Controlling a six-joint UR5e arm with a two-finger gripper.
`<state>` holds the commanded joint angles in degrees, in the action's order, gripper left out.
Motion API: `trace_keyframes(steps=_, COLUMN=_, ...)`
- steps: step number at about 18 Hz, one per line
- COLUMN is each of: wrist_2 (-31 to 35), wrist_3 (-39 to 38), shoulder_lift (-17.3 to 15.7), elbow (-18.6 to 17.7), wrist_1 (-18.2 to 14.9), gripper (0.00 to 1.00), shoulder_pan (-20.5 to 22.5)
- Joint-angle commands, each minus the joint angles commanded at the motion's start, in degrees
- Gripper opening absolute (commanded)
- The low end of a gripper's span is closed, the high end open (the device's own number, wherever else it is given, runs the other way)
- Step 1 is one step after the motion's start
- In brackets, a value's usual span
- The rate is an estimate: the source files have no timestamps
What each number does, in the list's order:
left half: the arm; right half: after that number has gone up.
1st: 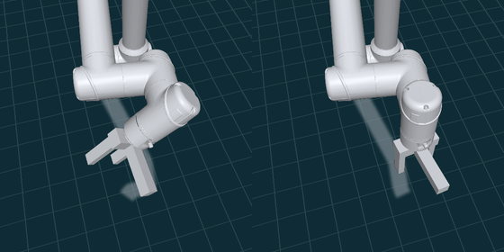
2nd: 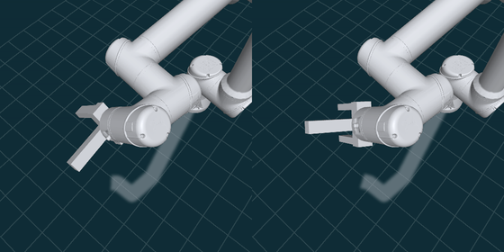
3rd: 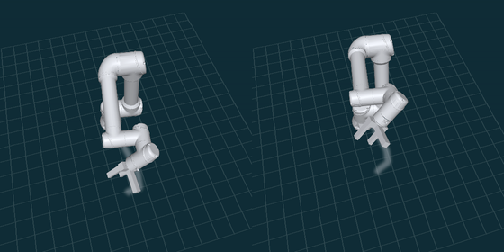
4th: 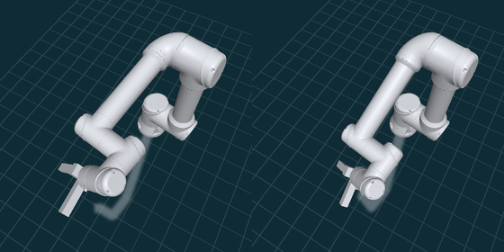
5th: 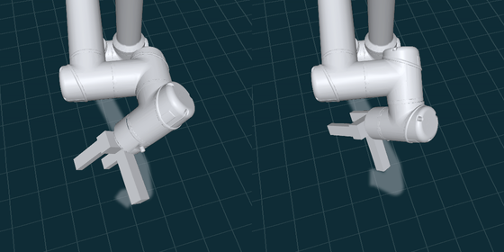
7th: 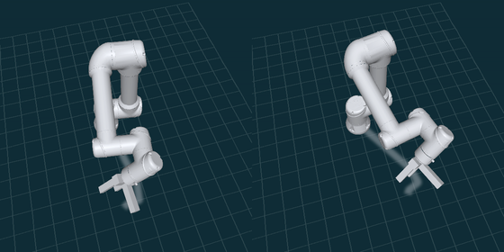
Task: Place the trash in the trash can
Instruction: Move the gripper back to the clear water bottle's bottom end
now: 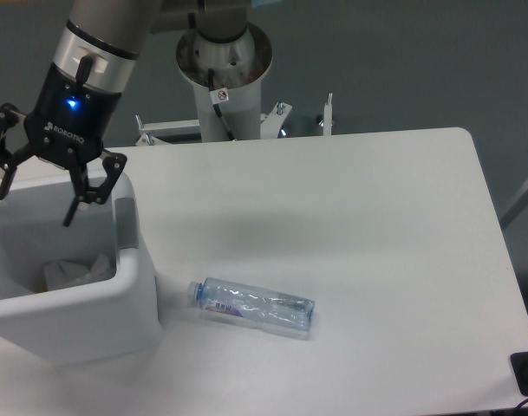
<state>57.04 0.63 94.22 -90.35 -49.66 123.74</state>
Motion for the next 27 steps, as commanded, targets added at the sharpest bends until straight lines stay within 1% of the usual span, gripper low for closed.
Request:
trace_keyframes(steps=2, wrist_2=1.22, wrist_3=-5.61, shoulder_lift=-0.52, elbow=-0.70, wrist_1=0.09, gripper=1.00, shoulder_pan=6.04)
trace_keyframes(steps=3, wrist_2=4.10, wrist_3=-9.73, shoulder_lift=-0.53, elbow=-0.79, wrist_1=0.00, gripper=1.00, shoulder_pan=9.56)
trace_keyframes(steps=5, wrist_2=11.12, wrist_3=-15.11, shoulder_lift=0.00, elbow=-1.32, wrist_1=-0.09, gripper=1.00, shoulder_pan=12.65)
trace_keyframes(steps=6, wrist_2=16.64, wrist_3=-18.79, shoulder_lift=1.22, elbow=-2.36, wrist_1=0.00, gripper=1.00, shoulder_pan=13.71)
trace_keyframes(steps=8, wrist_2=21.60, wrist_3=-21.02, shoulder_lift=3.68, elbow=-3.25, wrist_1=0.00, gripper=1.00, shoulder_pan=13.99)
trace_keyframes(steps=10, wrist_2=24.33, wrist_3=-21.37, shoulder_lift=7.01, elbow=-3.69, wrist_1=-0.61, gripper=1.00, shoulder_pan=14.25)
trace_keyframes(steps=13, wrist_2=26.98, wrist_3=-23.13, shoulder_lift=11.06, elbow=-4.04, wrist_1=-0.62, gripper=1.00, shoulder_pan=14.25)
trace_keyframes(steps=16, wrist_2=26.54, wrist_3=-23.22, shoulder_lift=14.05, elbow=-4.13, wrist_1=-0.35, gripper=1.00, shoulder_pan=14.43)
trace_keyframes(steps=19, wrist_2=26.98, wrist_3=-23.31, shoulder_lift=18.35, elbow=-4.04, wrist_1=-0.44, gripper=1.00, shoulder_pan=14.43)
trace_keyframes(steps=20, wrist_2=27.07, wrist_3=-23.48, shoulder_lift=19.24, elbow=-3.70, wrist_1=-0.44, gripper=1.00, shoulder_pan=14.60)
trace_keyframes(steps=22, wrist_2=26.98, wrist_3=-26.54, shoulder_lift=21.35, elbow=-3.17, wrist_1=-0.18, gripper=1.00, shoulder_pan=15.30)
trace_keyframes(steps=24, wrist_2=28.20, wrist_3=-30.15, shoulder_lift=24.16, elbow=-2.03, wrist_1=-0.09, gripper=1.00, shoulder_pan=15.39)
trace_keyframes(steps=25, wrist_2=29.52, wrist_3=-31.30, shoulder_lift=24.61, elbow=-2.20, wrist_1=0.00, gripper=1.00, shoulder_pan=15.39)
trace_keyframes(steps=27, wrist_2=29.53, wrist_3=-33.23, shoulder_lift=24.52, elbow=-2.20, wrist_1=0.00, gripper=1.00, shoulder_pan=15.48)
